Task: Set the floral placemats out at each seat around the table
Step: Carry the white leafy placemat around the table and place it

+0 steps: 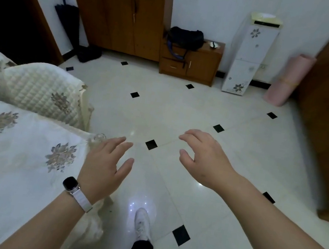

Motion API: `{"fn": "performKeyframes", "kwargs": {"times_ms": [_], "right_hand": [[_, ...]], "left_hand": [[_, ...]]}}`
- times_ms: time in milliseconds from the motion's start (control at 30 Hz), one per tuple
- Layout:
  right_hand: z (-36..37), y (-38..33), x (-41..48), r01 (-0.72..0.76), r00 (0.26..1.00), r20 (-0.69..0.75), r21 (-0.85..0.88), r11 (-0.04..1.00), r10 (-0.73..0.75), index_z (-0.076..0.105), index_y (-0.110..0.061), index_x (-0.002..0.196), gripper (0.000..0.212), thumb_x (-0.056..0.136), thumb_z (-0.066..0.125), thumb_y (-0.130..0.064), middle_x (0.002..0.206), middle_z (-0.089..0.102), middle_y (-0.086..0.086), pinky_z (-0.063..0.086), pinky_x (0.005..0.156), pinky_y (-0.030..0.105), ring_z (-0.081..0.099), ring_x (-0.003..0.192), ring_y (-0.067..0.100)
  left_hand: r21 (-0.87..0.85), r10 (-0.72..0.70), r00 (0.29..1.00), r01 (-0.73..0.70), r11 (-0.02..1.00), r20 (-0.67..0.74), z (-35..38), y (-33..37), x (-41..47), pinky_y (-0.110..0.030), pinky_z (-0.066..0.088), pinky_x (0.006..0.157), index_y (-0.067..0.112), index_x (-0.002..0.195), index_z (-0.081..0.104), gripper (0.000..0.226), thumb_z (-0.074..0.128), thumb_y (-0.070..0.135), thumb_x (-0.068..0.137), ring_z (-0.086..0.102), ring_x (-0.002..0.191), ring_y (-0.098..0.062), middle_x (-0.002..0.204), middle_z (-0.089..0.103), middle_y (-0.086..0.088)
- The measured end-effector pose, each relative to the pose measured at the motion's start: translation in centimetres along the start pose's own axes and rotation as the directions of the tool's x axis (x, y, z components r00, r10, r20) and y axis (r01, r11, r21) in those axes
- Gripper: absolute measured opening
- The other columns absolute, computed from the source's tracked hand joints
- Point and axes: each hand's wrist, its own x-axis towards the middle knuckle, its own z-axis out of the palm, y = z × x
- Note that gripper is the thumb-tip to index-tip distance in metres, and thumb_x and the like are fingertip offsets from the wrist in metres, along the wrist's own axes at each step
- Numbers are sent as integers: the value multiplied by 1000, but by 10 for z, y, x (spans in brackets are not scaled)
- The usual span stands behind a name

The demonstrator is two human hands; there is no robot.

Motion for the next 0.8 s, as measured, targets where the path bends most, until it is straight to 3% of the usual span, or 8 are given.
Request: {"fn": "performKeyframes", "kwargs": {"times_ms": [133, 400, 800], "right_hand": [[11, 24, 81, -19, 1000, 19, -26, 999, 19, 59, -18, 124, 36, 90, 56, -30, 127, 56, -2, 39, 100, 39, 48, 118, 20], [7, 51, 253, -2, 998, 60, -117, 993, 9, 58, -19, 126, 37, 92, 54, -33, 130, 55, -2, 38, 101, 38, 48, 120, 20], [48, 117, 444, 92, 986, 147, -48, 995, -84, 56, -19, 128, 38, 92, 53, -32, 131, 54, -3, 38, 101, 36, 47, 119, 20]], "left_hand": [[-28, -8, 1000, 7, 1000, -22, 31, -45, 84, -50, 47, 91, 15, 119, 64, 45, 49, 42, 86, 57, 113, -29, 124, 63, -8], [-31, -41, 997, 40, 999, -62, 46, -116, 254, -47, 47, 90, 16, 117, 65, 45, 48, 43, 85, 57, 110, -30, 120, 65, -7], [71, -120, 992, 122, 990, -39, 80, -180, 401, -46, 46, 90, 18, 117, 64, 43, 47, 42, 87, 57, 110, -29, 122, 64, -5]]}}
